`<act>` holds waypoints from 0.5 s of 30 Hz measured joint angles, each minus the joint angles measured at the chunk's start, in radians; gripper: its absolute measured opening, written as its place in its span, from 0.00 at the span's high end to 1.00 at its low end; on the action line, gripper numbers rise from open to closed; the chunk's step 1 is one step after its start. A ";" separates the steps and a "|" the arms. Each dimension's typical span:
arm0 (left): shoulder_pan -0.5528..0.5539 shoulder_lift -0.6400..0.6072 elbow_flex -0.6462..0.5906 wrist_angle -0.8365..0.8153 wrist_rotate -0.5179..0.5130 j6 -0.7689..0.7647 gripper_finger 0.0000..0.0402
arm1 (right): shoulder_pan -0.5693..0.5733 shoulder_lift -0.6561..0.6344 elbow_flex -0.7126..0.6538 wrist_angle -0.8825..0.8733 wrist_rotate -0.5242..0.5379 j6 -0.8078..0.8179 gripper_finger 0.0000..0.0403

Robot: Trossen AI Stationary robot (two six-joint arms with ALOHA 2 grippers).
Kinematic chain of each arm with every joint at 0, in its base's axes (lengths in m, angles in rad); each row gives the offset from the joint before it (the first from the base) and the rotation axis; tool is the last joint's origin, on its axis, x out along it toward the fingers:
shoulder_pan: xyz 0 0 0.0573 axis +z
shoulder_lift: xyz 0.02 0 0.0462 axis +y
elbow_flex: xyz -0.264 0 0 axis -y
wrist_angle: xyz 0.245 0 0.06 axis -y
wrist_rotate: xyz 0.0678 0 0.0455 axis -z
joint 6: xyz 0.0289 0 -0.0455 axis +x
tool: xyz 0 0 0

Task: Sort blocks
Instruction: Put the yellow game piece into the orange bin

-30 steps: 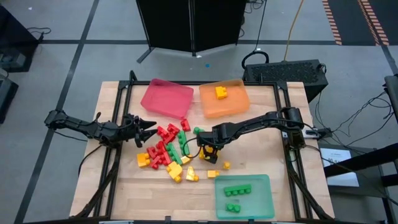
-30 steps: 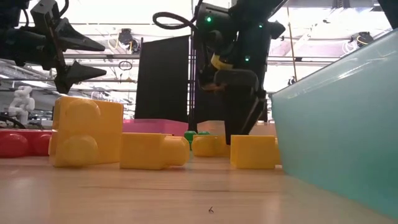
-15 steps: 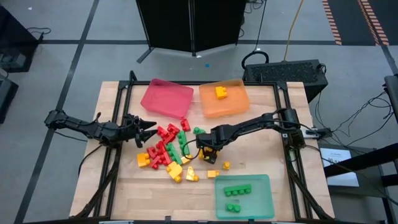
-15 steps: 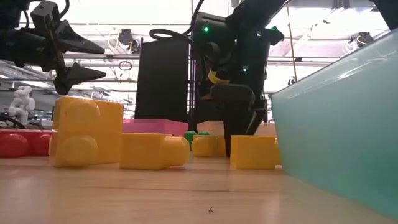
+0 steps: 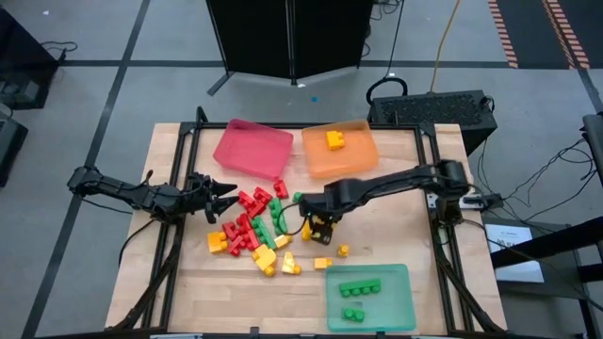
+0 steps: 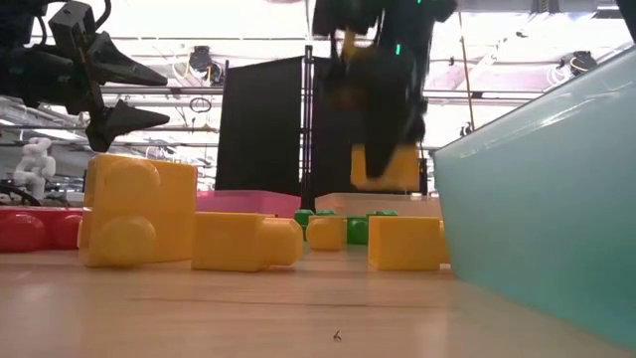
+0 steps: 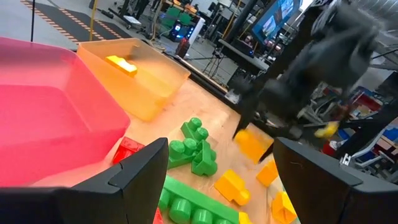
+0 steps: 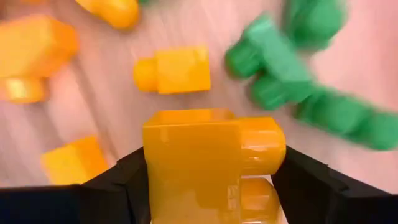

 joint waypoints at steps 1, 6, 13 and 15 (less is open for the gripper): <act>0.000 0.000 0.000 0.001 0.000 0.000 0.27 | -0.010 -0.021 0.015 -0.008 0.011 -0.019 0.39; 0.000 0.000 0.000 0.000 -0.010 0.001 0.27 | -0.123 -0.129 0.052 -0.027 0.125 -0.097 0.39; 0.000 0.000 0.000 0.001 -0.013 0.000 0.27 | -0.392 -0.156 0.051 0.035 0.164 -0.089 0.39; 0.000 0.000 0.000 0.000 -0.014 0.000 0.27 | -0.446 -0.145 0.051 0.041 0.162 -0.080 0.39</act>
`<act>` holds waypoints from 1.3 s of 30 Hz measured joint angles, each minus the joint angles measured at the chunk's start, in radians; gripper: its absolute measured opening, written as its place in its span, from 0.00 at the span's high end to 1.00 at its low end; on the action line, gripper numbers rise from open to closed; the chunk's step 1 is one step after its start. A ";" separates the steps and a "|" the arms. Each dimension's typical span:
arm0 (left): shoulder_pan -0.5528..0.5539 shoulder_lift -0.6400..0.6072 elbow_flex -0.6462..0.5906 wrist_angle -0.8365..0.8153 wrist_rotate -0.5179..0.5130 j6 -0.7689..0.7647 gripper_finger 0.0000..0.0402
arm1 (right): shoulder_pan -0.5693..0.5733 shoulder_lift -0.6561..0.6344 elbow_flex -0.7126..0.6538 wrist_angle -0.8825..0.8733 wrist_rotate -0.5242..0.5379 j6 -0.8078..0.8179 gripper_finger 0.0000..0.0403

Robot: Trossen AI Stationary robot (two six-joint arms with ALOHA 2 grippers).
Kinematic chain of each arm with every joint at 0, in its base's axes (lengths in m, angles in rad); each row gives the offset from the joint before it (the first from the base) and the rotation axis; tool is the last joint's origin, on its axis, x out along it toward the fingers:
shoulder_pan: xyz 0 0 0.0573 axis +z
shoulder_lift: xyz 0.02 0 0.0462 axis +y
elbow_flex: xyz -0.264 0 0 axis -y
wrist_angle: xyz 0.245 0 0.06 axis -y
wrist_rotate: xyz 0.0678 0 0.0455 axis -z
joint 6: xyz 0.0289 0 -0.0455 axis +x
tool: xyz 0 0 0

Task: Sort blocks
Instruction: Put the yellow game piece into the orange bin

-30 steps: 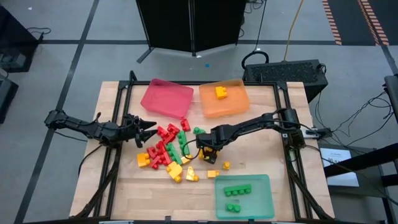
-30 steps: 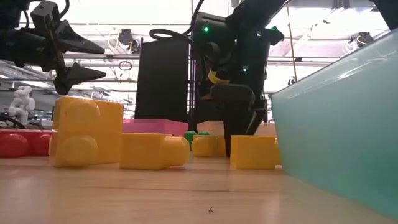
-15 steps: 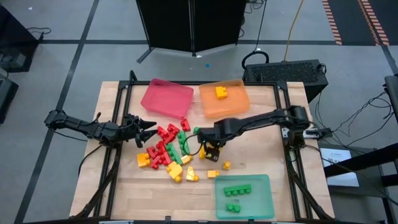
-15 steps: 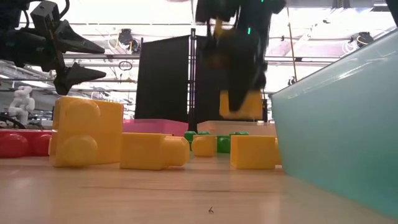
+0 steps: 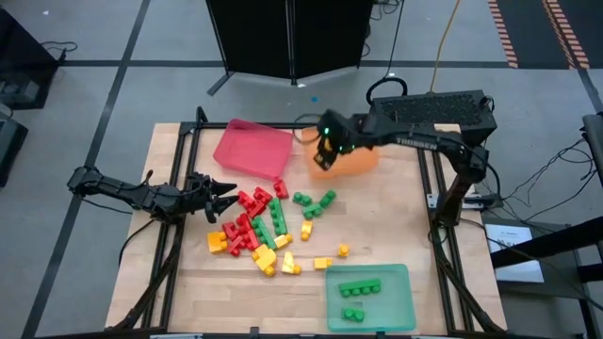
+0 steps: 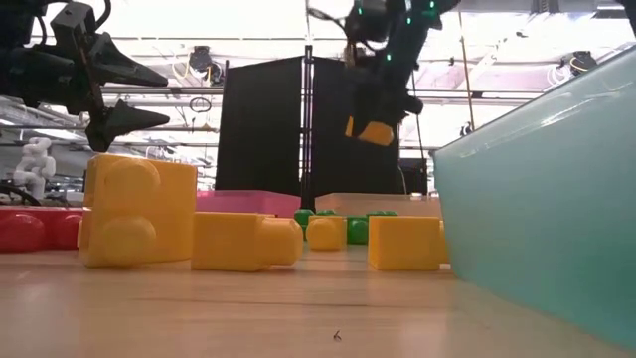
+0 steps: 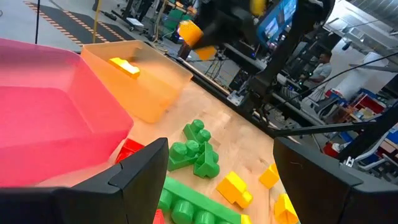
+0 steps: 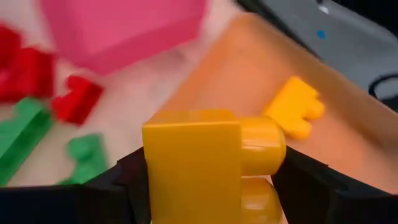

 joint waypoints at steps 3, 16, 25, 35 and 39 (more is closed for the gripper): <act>0.000 0.000 0.000 0.000 -0.002 0.000 0.27 | -0.056 0.032 0.000 -0.014 -0.001 0.005 0.39; 0.000 0.000 0.000 -0.007 -0.002 -0.025 0.27 | -0.128 0.145 0.000 -0.043 -0.084 0.014 0.33; 0.000 0.000 0.000 -0.007 -0.002 -0.025 0.27 | -0.137 0.146 0.082 -0.145 -0.130 0.053 0.09; 0.000 0.000 0.000 -0.007 -0.002 -0.025 0.27 | 0.167 0.038 0.172 -0.393 -0.207 0.099 0.14; 0.000 0.000 0.000 -0.007 0.002 -0.025 0.27 | 0.339 -0.001 0.082 -0.348 -0.126 0.363 0.14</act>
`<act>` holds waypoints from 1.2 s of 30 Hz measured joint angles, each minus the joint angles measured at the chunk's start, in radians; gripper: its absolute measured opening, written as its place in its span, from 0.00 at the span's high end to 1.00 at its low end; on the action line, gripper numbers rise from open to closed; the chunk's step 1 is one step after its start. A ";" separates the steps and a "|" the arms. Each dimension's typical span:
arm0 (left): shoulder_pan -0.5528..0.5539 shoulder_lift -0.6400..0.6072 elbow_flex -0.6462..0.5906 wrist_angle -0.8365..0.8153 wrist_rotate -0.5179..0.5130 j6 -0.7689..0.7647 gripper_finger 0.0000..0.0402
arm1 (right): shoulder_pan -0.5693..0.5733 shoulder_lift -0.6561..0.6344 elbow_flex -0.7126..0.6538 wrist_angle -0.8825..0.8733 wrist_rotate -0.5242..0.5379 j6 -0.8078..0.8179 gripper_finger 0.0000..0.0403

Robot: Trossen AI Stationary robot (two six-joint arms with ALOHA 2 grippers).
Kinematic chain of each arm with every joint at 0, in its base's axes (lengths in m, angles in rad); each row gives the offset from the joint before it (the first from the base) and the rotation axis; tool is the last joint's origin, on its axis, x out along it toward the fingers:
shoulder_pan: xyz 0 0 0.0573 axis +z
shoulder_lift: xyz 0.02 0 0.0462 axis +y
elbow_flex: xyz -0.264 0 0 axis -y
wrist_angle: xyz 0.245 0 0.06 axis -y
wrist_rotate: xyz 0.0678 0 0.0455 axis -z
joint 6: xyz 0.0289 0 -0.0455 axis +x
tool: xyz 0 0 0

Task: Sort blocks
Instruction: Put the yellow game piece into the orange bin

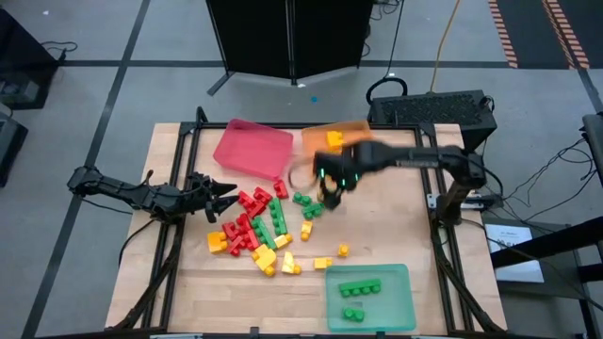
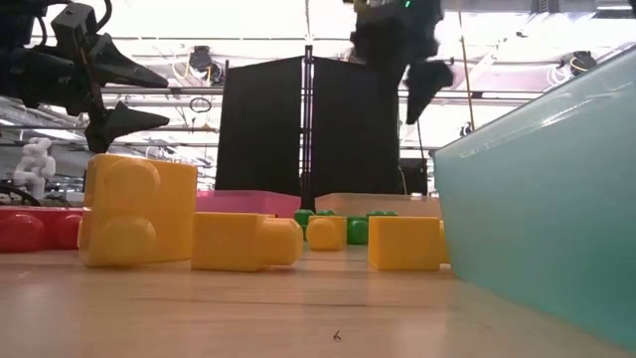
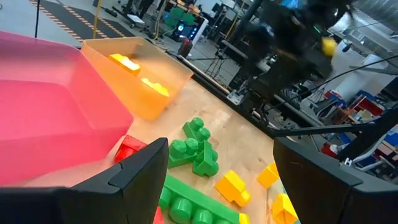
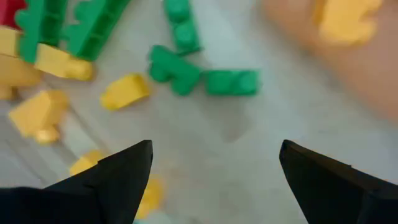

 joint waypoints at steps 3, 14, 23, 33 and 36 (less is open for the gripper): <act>0.000 0.000 0.000 0.000 0.002 0.000 0.27 | 0.101 -0.020 -0.070 0.033 0.070 0.243 0.14; 0.000 0.000 0.000 0.000 0.031 0.000 0.27 | 0.320 0.004 -0.182 0.068 0.181 0.849 0.14; 0.000 0.000 0.000 0.000 0.057 0.000 0.27 | 0.407 0.006 -0.346 0.348 0.179 1.115 0.14; 0.000 0.000 0.000 0.000 0.057 0.000 0.27 | 0.423 0.006 -0.460 0.491 0.125 1.166 0.14; 0.000 0.000 0.000 0.000 0.057 0.000 0.27 | 0.411 0.006 -0.460 0.478 0.087 1.122 0.15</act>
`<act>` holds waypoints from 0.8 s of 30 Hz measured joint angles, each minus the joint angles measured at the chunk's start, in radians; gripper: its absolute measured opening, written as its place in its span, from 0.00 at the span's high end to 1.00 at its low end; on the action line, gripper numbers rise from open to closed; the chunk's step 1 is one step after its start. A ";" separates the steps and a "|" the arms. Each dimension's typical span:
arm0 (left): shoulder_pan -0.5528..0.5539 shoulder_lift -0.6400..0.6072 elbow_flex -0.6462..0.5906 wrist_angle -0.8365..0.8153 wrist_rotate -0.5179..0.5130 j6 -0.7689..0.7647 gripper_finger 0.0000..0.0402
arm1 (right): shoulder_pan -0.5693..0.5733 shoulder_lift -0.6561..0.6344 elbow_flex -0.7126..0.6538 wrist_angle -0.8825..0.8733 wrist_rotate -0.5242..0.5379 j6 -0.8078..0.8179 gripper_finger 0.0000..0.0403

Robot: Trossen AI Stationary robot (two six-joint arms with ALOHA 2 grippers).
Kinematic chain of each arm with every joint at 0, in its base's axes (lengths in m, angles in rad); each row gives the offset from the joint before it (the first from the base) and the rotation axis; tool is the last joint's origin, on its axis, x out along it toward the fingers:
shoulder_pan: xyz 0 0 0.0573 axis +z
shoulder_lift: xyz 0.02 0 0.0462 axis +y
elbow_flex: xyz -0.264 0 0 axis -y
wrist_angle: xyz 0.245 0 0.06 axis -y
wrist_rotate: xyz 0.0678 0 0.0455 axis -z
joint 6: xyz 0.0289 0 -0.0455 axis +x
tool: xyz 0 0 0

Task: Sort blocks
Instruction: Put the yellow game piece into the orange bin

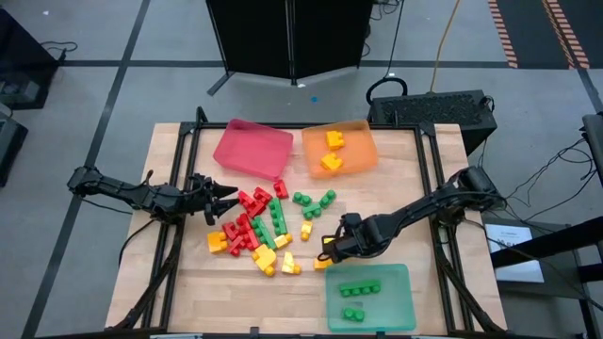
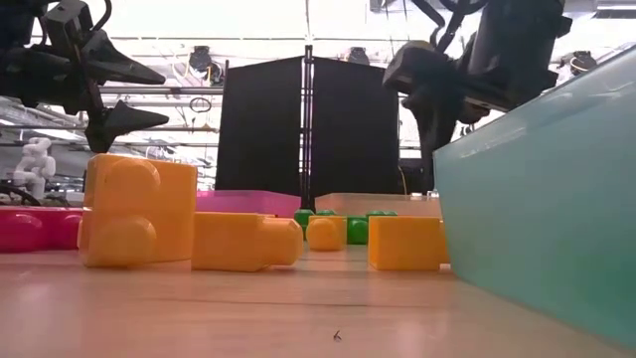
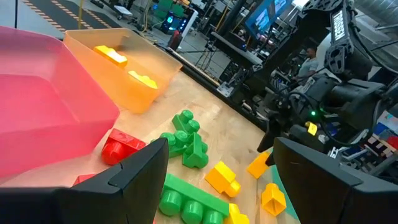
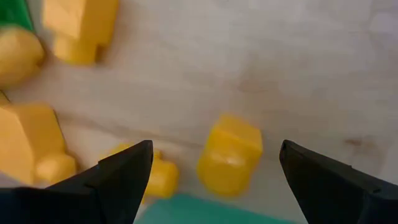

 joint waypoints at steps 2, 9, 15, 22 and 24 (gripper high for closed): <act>0.000 0.000 0.000 0.000 0.000 0.000 0.27 | -0.014 0.000 0.000 0.000 -0.046 -0.039 0.17; 0.000 0.000 0.000 -0.003 0.000 0.000 0.27 | -0.027 0.034 0.000 0.038 -0.128 -0.082 0.23; 0.000 0.000 0.000 -0.011 0.000 0.001 0.27 | -0.037 0.087 0.000 0.082 -0.179 -0.132 0.24; 0.000 0.000 0.000 -0.026 0.000 0.002 0.27 | -0.087 0.089 0.000 0.046 -0.197 -0.184 0.37; 0.000 0.000 0.000 -0.026 0.000 0.002 0.27 | -0.096 0.089 0.000 0.039 -0.202 -0.205 0.47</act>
